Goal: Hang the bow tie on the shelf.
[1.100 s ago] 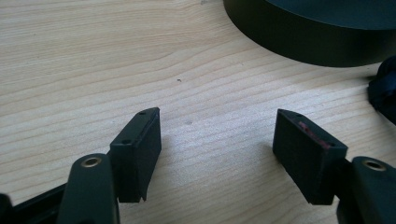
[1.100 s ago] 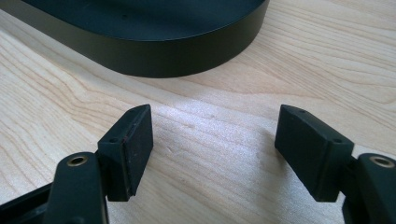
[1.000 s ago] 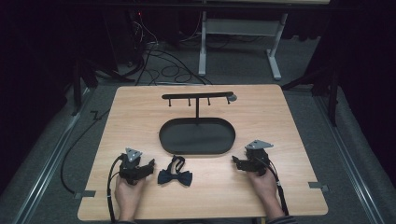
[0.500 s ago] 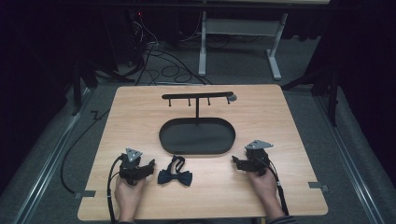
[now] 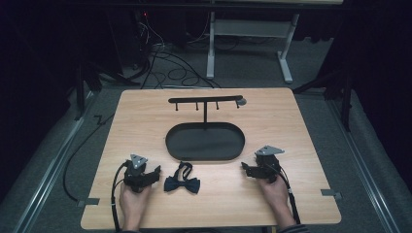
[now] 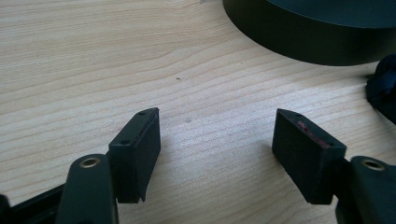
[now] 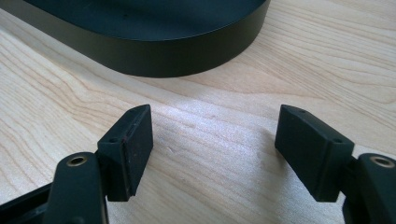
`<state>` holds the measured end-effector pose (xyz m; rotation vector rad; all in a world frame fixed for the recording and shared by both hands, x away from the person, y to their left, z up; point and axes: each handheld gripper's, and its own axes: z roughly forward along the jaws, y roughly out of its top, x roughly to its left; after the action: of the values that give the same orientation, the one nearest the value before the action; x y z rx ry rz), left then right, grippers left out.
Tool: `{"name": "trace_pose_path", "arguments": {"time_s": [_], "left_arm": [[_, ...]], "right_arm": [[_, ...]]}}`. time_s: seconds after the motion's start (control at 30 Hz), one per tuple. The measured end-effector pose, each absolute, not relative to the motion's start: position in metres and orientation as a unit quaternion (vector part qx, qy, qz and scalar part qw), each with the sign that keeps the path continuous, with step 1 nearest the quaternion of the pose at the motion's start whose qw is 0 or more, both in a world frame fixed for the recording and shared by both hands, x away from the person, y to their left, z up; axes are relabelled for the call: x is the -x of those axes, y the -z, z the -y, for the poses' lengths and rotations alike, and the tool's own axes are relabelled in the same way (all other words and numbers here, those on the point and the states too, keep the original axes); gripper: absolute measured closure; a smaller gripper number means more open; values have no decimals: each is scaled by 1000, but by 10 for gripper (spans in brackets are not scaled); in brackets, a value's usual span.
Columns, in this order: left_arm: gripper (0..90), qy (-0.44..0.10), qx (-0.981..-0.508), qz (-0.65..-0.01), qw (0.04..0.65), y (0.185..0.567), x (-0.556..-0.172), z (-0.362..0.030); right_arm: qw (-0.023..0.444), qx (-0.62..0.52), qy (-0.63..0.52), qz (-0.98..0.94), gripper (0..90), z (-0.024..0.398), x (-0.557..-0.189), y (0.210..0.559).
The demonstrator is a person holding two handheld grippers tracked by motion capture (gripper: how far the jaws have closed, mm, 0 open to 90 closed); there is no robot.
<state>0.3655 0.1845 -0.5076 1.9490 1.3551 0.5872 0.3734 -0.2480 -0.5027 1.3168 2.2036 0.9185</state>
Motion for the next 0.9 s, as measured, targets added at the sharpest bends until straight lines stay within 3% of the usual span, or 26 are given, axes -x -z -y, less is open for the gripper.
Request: {"name": "trace_pose_path", "arguments": {"time_s": [0.9], "left_arm": [[423,-193,-749,-505,384,482,-355,-183]], "right_arm": [[206,-474,-330,-790,293,248,-373,503]]}}
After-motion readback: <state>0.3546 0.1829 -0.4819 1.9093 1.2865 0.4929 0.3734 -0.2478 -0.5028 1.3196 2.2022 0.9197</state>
